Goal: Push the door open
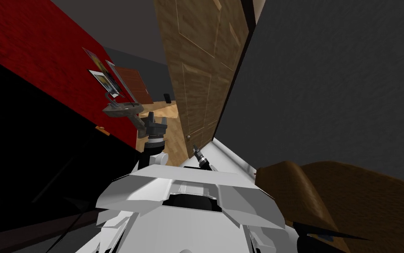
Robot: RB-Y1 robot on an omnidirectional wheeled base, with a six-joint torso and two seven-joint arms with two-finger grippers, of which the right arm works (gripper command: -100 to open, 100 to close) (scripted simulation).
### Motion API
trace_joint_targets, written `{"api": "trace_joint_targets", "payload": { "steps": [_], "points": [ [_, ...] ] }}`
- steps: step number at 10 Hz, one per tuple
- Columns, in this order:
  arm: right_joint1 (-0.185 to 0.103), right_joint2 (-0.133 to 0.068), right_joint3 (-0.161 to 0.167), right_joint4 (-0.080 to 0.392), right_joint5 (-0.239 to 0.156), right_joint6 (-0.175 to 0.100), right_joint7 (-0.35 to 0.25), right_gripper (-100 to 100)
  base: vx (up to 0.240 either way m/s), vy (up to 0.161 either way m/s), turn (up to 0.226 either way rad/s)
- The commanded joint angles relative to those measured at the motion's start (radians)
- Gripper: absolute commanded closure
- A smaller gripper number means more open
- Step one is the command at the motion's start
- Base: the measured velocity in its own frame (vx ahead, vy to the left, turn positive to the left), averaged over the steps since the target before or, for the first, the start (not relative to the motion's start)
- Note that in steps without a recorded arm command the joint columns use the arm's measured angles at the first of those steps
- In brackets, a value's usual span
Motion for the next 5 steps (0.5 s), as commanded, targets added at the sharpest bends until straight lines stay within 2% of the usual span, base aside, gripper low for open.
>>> {"api": "trace_joint_targets", "payload": {
  "steps": [1,3,5],
  "points": [
    [-0.010,0.004,0.017,0.032,0.000,-0.007,-0.001,-100,0.093,-0.004,-0.007],
    [-0.023,0.004,0.037,0.065,-0.001,-0.012,-0.005,-100,0.098,-0.013,-0.008],
    [-0.044,0.004,0.070,0.121,-0.003,-0.021,-0.013,-100,0.156,-0.011,-0.015]
  ]
}}
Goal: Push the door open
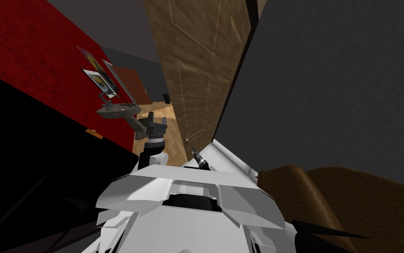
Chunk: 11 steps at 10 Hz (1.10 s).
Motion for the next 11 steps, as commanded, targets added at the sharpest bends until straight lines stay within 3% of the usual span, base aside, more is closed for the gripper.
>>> {"api": "trace_joint_targets", "payload": {
  "steps": [1,3,11],
  "points": [
    [-0.010,-0.004,0.026,0.031,-0.001,-0.002,-0.005,-100,0.232,-0.028,-0.012],
    [-0.002,0.002,0.013,0.024,0.000,-0.003,0.001,-100,0.102,0.036,0.025],
    [-0.004,0.020,-0.005,0.052,0.002,-0.014,0.009,-100,0.127,0.129,0.024]
  ]
}}
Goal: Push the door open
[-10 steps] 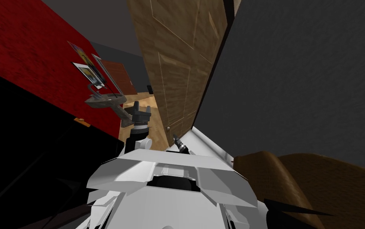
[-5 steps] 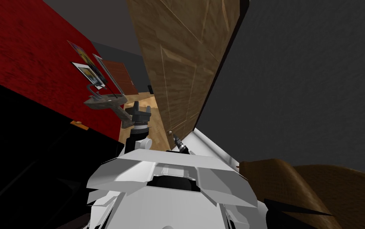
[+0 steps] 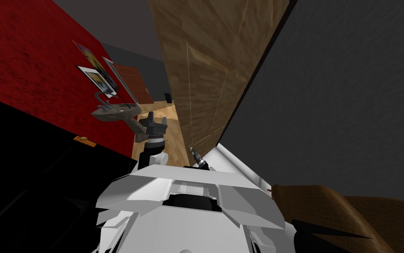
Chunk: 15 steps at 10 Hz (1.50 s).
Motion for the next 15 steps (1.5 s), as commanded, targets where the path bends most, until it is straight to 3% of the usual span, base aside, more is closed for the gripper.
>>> {"api": "trace_joint_targets", "payload": {
  "steps": [1,6,7,11,15],
  "points": [
    [0.000,-0.001,0.000,0.000,0.000,0.000,0.000,100,-0.008,-0.007,-0.004],
    [0.000,-0.001,0.000,0.000,0.000,0.000,0.000,100,-0.012,-0.013,0.001],
    [0.001,-0.003,-0.008,-0.003,-0.002,0.005,0.003,-100,-0.088,-0.044,-0.071],
    [0.002,-0.001,-0.019,-0.004,-0.004,0.011,0.006,-100,-0.158,-0.081,-0.054],
    [-0.001,0.004,-0.030,0.010,-0.004,0.004,0.013,-100,0.119,0.116,0.022]
  ]
}}
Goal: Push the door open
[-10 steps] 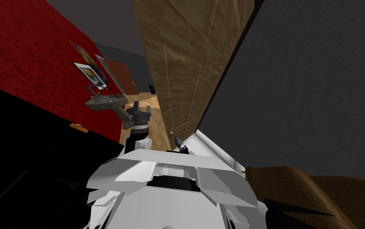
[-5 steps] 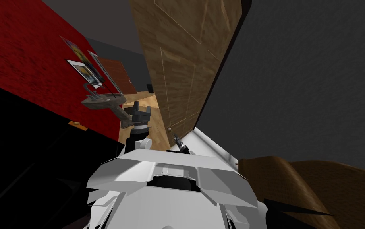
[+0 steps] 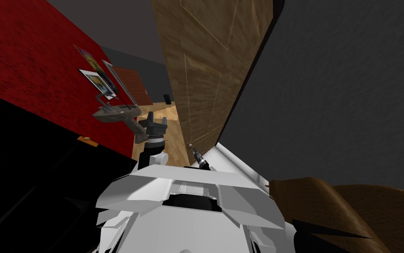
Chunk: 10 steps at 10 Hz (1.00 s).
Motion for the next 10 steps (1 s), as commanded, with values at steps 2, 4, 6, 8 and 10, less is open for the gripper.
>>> {"api": "trace_joint_targets", "payload": {
  "steps": [2,4,6,8,10],
  "points": [
    [-0.002,0.007,-0.007,0.008,0.000,-0.004,0.004,-100,0.155,0.129,0.026],
    [-0.004,0.014,-0.012,0.014,0.000,-0.008,0.007,-100,0.145,0.142,0.025],
    [-0.003,0.012,-0.010,0.011,0.000,-0.006,0.006,100,0.027,0.026,-0.002],
    [-0.003,0.012,-0.010,0.011,0.000,-0.006,0.006,100,-0.024,-0.023,0.002],
    [-0.003,0.012,-0.010,0.011,0.000,-0.006,0.006,100,-0.009,-0.010,0.000]
  ]
}}
